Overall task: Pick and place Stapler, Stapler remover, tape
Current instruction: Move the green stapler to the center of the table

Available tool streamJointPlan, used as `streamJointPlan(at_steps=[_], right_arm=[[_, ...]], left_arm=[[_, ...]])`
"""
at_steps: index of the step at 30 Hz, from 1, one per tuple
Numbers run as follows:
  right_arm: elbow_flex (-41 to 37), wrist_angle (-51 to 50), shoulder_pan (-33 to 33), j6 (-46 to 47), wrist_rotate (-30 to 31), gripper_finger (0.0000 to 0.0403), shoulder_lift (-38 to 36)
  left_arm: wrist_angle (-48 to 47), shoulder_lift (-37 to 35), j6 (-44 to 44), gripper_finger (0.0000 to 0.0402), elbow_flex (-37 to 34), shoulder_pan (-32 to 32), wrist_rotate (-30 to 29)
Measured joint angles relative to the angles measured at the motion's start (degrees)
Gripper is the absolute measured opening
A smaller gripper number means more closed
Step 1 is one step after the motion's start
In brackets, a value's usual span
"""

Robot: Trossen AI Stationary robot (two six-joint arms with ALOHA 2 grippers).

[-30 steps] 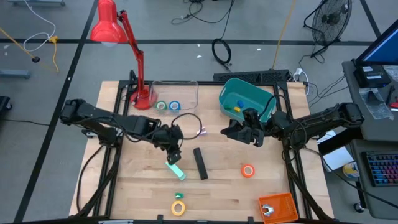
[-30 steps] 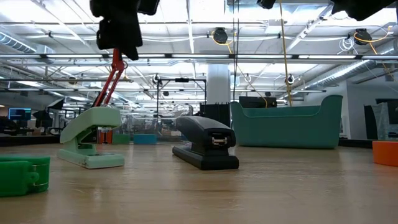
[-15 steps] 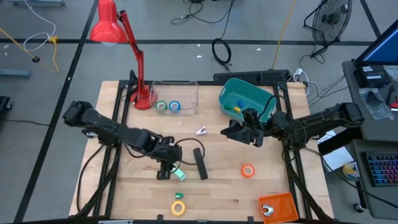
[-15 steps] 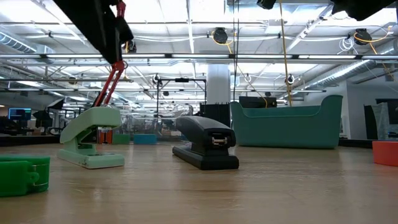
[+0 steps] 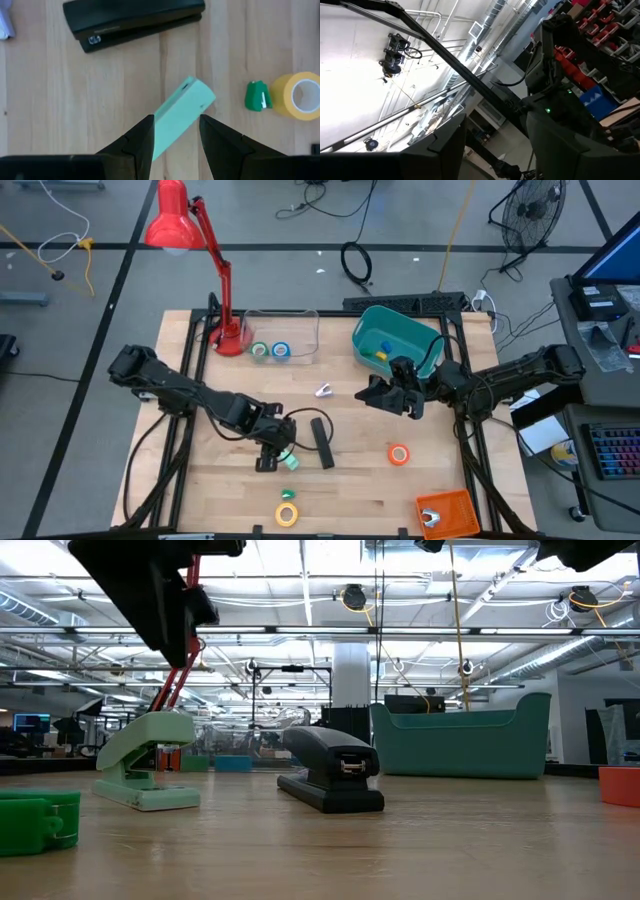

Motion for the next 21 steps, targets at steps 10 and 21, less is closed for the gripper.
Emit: streamJointPlan(at_steps=[10,21], right_arm=[[0.00,-0.01,0.00,0.39,0.01,0.0201,0.00],[0.00,-0.02,0.02,0.42,0.01,0.0201,0.00]], left_arm=[[-0.07,-0.03,-2.71,0.0159,0.00,-0.19,2.43],[1.06,-0.03,-15.78,0.0159,0.00,-2.24,7.92]])
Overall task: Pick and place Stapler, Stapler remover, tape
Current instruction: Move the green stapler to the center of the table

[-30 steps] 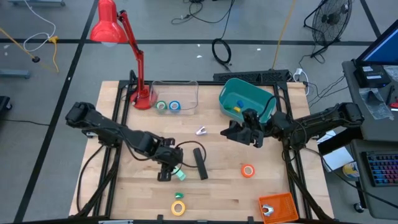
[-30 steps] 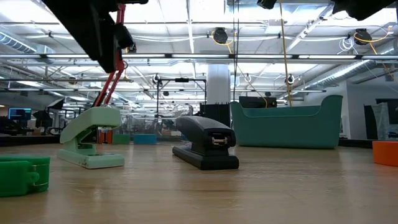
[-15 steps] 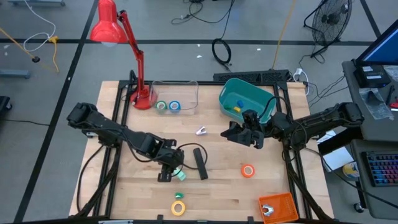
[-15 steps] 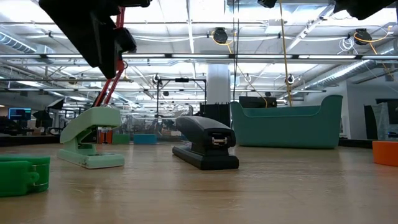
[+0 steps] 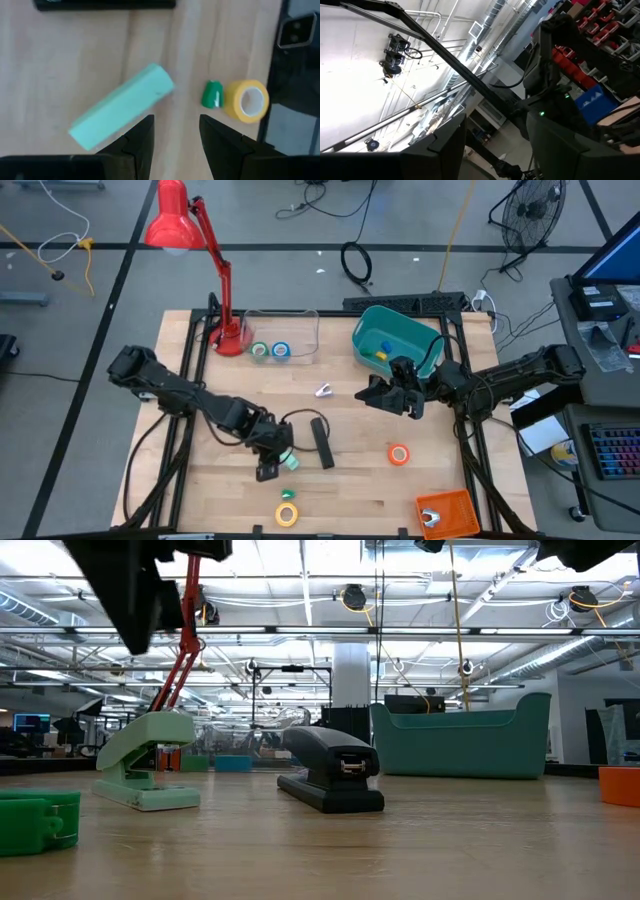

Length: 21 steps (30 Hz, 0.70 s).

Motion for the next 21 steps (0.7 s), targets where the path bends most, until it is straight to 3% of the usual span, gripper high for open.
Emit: streamJointPlan(at_steps=[14,21], right_arm=[[0.00,-1.67,0.00,-0.17,-0.01,0.0201,0.00],[0.02,-2.91,0.00,-0.02,0.33,0.0201,0.02]], left_arm=[[3.58,1.02,-12.63,0.0159,0.05,-7.87,-1.52],[13.55,11.09,-14.77,0.0159,0.11,-11.01,8.59]])
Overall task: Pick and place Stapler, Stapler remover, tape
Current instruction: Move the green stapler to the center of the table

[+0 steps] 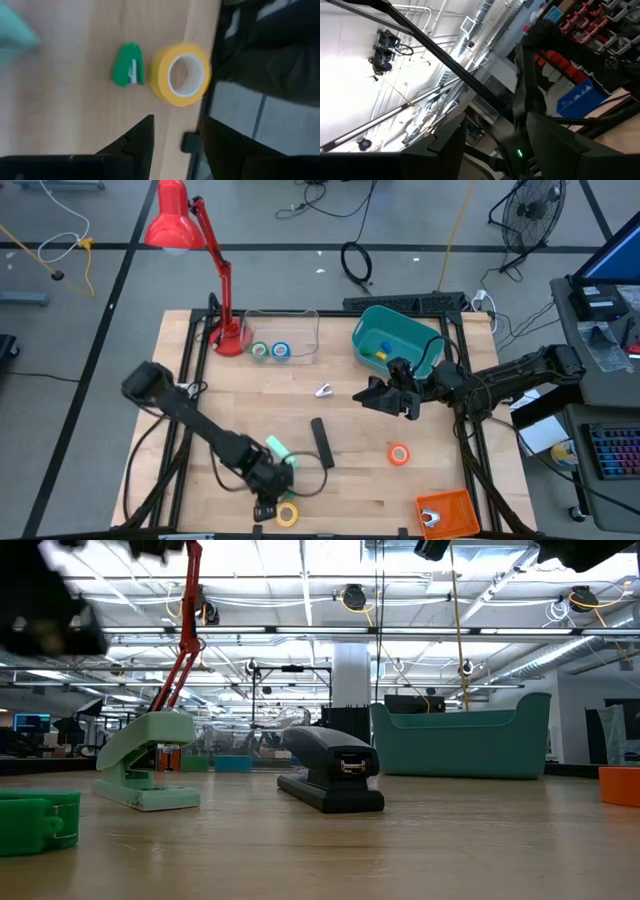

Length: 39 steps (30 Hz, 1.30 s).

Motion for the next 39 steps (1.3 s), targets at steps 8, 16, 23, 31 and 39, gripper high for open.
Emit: streamJointPlan(at_steps=[8,16,23,31,39], right_arm=[[0.00,-0.56,0.69,0.46,0.67,0.0201,0.00],[0.00,-0.94,0.92,0.33,1.45,0.0201,0.00],[0.00,-1.72,0.92,0.46,1.29,0.0201,0.00],[0.00,-2.08,1.11,0.38,1.27,0.0201,0.00],[0.00,-2.21,1.11,0.05,1.27,0.0201,0.00]], left_arm=[[2.17,3.60,-0.41,0.0117,0.11,-0.85,-2.76],[2.66,3.55,0.92,0.0047,0.11,0.87,-2.95],[5.01,3.49,3.68,0.0004,0.15,3.37,-0.44],[4.13,3.49,6.18,0.0002,0.15,4.80,1.09],[3.94,3.49,6.95,0.0001,0.15,5.25,2.14]])
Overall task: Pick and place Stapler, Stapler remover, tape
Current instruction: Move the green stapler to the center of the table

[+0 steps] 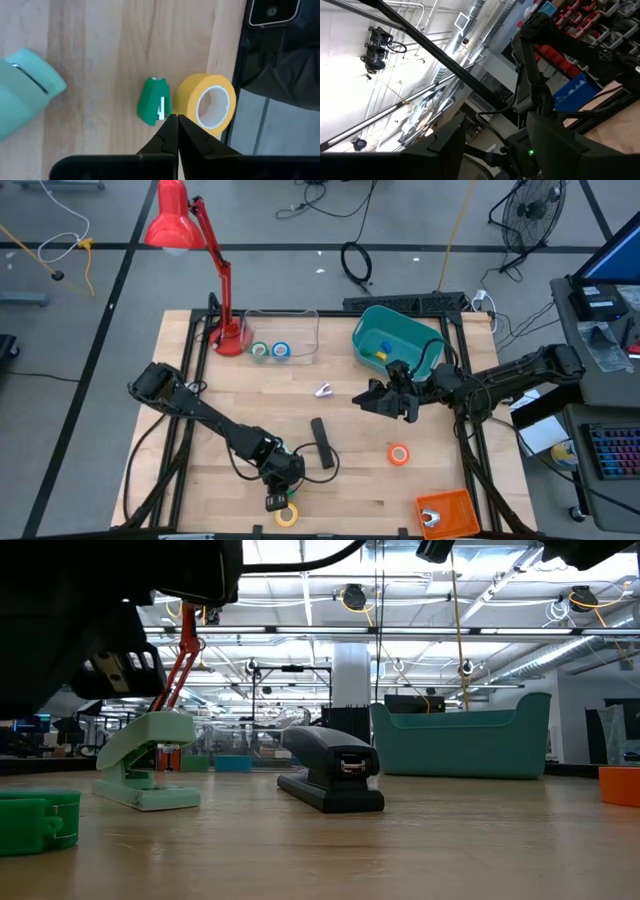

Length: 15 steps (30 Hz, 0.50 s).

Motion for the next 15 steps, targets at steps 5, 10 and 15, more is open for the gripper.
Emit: streamJointPlan(at_steps=[5,10,15], right_arm=[[0.00,-0.02,0.00,-0.08,0.07,0.0201,0.00],[0.00,-0.02,0.00,-0.24,0.15,0.0201,0.00],[0.00,-0.02,0.00,-0.25,0.24,0.0201,0.00]], left_arm=[[0.02,0.00,0.17,0.0001,0.00,0.04,1.86],[0.03,0.00,0.37,0.0001,0.00,0.02,2.34],[0.73,0.40,0.43,0.0000,-0.02,0.05,3.34]])
